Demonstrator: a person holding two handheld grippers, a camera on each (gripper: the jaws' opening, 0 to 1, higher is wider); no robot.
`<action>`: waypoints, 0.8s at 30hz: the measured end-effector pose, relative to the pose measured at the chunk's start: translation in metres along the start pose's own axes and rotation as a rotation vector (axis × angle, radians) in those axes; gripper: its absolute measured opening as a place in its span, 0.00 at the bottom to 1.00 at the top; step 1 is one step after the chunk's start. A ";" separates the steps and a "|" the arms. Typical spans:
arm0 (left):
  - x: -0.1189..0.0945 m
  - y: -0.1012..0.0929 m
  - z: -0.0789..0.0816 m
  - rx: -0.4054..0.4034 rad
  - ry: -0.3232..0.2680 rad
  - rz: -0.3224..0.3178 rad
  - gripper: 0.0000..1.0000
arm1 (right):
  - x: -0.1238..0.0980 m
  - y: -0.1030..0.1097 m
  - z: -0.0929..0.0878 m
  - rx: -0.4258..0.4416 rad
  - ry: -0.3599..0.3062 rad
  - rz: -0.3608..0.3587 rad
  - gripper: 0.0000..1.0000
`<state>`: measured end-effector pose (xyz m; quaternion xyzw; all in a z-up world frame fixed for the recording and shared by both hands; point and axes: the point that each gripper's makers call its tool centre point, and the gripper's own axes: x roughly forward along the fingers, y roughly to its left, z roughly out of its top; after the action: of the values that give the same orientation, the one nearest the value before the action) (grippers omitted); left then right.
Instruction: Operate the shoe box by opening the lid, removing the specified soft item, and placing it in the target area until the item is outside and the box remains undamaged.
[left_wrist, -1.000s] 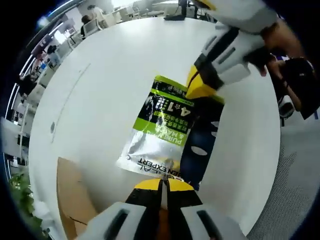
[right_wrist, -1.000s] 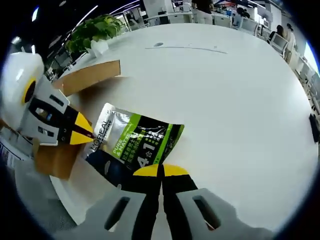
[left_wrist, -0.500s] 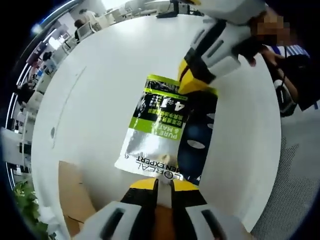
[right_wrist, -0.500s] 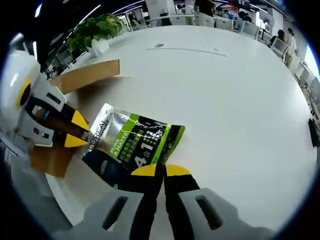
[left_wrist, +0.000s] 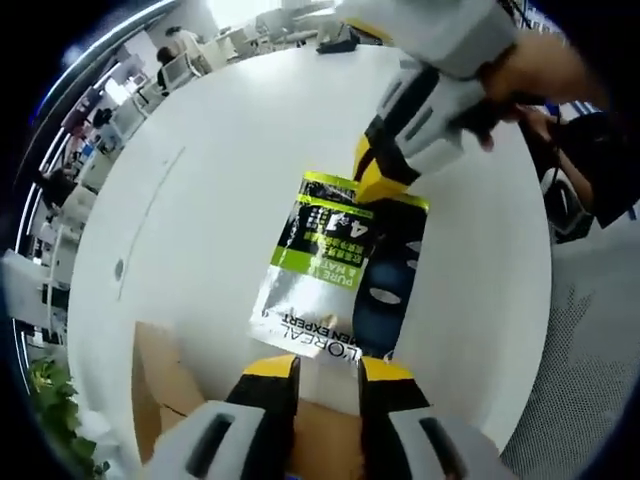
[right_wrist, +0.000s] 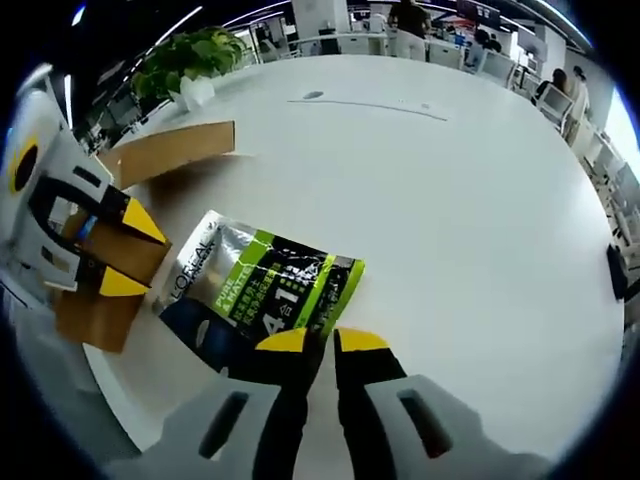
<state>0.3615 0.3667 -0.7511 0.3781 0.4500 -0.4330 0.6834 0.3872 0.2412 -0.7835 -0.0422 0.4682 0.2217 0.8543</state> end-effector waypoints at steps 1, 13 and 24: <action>-0.003 0.000 0.002 -0.010 -0.014 -0.002 0.25 | -0.001 -0.001 0.000 0.001 0.000 -0.002 0.09; -0.031 -0.007 0.019 -0.168 -0.150 -0.061 0.31 | -0.025 -0.001 0.001 -0.007 -0.016 -0.016 0.15; -0.059 -0.009 0.018 -0.255 -0.239 -0.068 0.35 | -0.057 0.010 0.011 -0.028 -0.056 -0.008 0.22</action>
<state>0.3454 0.3619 -0.6911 0.2186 0.4293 -0.4372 0.7595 0.3655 0.2338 -0.7295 -0.0495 0.4406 0.2260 0.8674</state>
